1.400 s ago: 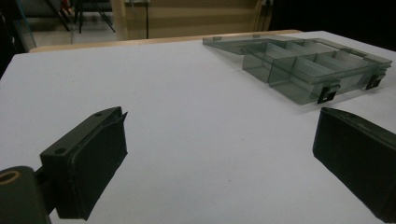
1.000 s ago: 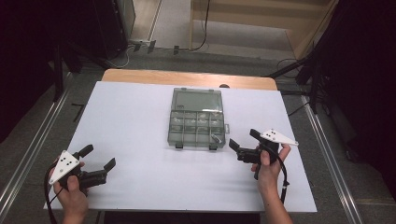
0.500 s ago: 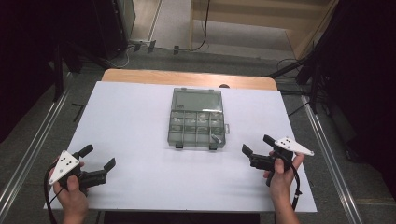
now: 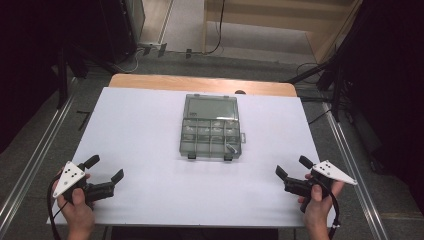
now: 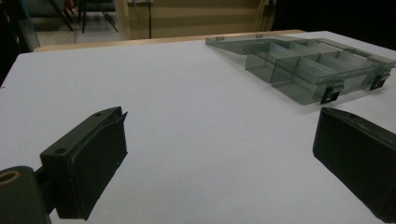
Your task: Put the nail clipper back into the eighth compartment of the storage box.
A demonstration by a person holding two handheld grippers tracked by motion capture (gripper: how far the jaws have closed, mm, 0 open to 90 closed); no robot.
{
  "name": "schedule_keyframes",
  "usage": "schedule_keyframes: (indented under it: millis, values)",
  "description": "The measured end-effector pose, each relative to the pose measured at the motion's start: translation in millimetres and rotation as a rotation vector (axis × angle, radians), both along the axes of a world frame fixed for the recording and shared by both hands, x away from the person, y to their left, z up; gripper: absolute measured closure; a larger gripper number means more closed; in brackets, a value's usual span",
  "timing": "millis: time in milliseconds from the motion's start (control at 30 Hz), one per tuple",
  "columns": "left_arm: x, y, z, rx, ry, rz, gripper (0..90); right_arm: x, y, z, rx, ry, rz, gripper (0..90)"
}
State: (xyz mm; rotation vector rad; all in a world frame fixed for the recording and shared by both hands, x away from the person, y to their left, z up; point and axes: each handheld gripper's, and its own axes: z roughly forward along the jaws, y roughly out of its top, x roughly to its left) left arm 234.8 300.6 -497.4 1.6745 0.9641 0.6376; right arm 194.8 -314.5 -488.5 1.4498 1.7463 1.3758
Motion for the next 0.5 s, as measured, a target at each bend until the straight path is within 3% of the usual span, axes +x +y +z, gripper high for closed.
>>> schedule_keyframes:
  millis: [233, 500]
  values:
    - [-0.1, 0.0, -0.1, 0.001, -0.001, 0.003, 2.3, -16.6, -14.0, -6.0, -0.026, -0.015, -0.013, 0.0]
    - [-0.1, -0.1, -0.1, 0.001, -0.002, 0.004, 2.3, -32.6, -34.0, -15.3, -0.019, -0.014, -0.037, 0.4]
